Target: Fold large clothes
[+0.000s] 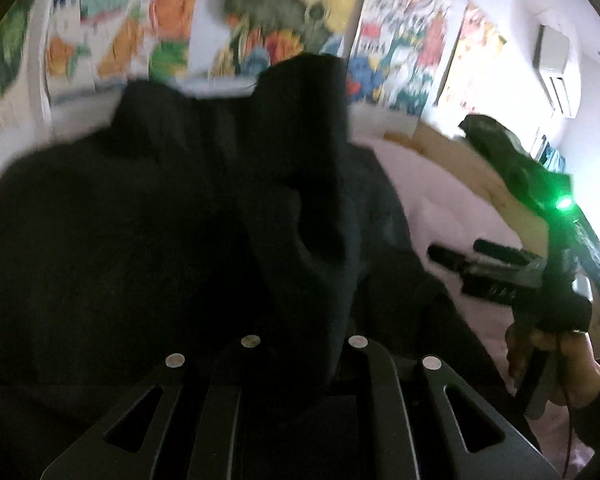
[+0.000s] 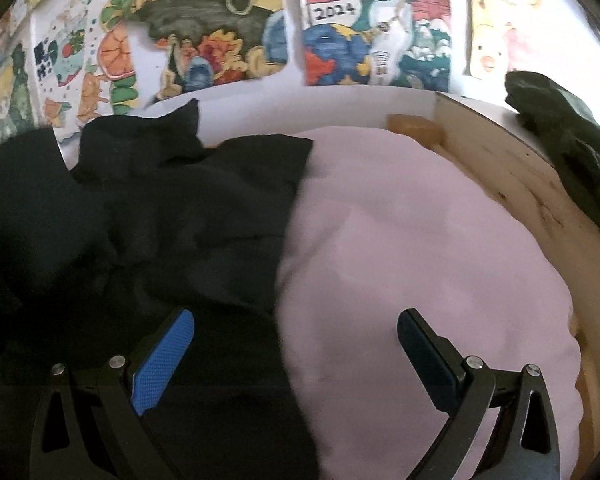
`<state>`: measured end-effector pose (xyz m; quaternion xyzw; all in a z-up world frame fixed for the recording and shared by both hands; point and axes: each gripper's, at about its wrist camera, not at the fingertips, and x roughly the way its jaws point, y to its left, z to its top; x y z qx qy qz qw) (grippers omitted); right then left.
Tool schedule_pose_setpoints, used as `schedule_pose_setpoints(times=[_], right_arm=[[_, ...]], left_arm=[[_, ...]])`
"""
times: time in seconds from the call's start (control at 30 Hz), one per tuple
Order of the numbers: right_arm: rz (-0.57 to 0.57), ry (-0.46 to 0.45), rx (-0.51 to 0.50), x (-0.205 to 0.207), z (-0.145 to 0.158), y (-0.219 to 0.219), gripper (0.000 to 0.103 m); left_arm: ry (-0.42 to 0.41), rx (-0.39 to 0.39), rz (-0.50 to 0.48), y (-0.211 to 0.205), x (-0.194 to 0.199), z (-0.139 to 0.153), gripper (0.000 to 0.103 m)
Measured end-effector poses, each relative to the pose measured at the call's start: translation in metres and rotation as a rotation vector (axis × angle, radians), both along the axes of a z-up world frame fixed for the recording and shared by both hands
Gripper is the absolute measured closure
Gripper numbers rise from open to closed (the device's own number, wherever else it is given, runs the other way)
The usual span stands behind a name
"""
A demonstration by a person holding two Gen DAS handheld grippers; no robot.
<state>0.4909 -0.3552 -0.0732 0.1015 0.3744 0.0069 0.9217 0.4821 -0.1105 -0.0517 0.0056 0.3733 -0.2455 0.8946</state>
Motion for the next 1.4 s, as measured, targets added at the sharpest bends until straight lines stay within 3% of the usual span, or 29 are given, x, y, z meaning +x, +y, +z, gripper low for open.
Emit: schedule_pose_setpoints(times=[0.1,0.17,0.27,0.37,0.57,0.73,0.9,0.97,1.13,1.2,1.23,1.27,1.3,1.37,1.4], right_arm=[[0.007,-0.027,0.041,-0.004,-0.001,-0.007,0.000],[0.015,-0.051,0.062,-0.007,0.002,-0.008,0.000],[0.047,-0.079,0.137,-0.008,0.007,-0.008,0.000],[0.119,-0.103,0.266,-0.008,0.011,-0.009,0.000],[0.256,-0.066,0.584,-0.003,0.001,-0.012,0.000],[0.275,-0.017,0.725,0.004,-0.015,-0.013,0.000],[0.261,-0.008,0.973,0.009,-0.031,-0.029,0.000],[0.267,0.011,0.942,0.010,-0.030,-0.024,0.000],[0.281,0.119,0.556,0.009,-0.017,0.026,0.005],[0.276,0.136,0.427,0.006,-0.017,0.044,0.022],[0.267,0.152,0.355,0.005,-0.016,0.055,0.035],[0.265,0.157,0.339,0.003,-0.017,0.060,0.048],[0.250,0.163,0.332,0.001,-0.016,0.063,0.052],[0.252,0.153,0.324,-0.004,-0.008,0.065,0.074],[0.267,0.130,0.295,-0.007,0.001,0.067,0.080]], left_arm=[[0.049,-0.017,-0.021,0.003,0.007,-0.008,0.075],[0.057,-0.029,-0.039,0.005,0.009,-0.007,0.046],[0.014,-0.011,-0.061,-0.001,0.002,-0.004,0.028],[-0.009,0.016,-0.084,-0.005,-0.004,-0.003,0.027],[0.016,-0.054,-0.046,0.034,-0.029,-0.006,0.027],[-0.013,-0.039,0.155,0.081,-0.053,0.005,0.027],[0.010,-0.040,0.402,0.137,-0.047,0.013,0.025],[0.023,-0.024,0.521,0.159,-0.041,0.014,0.025],[0.033,-0.078,0.670,0.211,-0.038,0.017,0.025],[0.034,-0.084,0.703,0.226,-0.038,0.017,0.025],[0.036,-0.088,0.711,0.234,-0.041,0.017,0.025],[0.038,-0.092,0.718,0.239,-0.041,0.017,0.025],[0.041,-0.094,0.723,0.244,-0.042,0.017,0.025],[0.042,-0.098,0.726,0.250,-0.045,0.017,0.025],[0.041,-0.100,0.724,0.252,-0.042,0.017,0.025]])
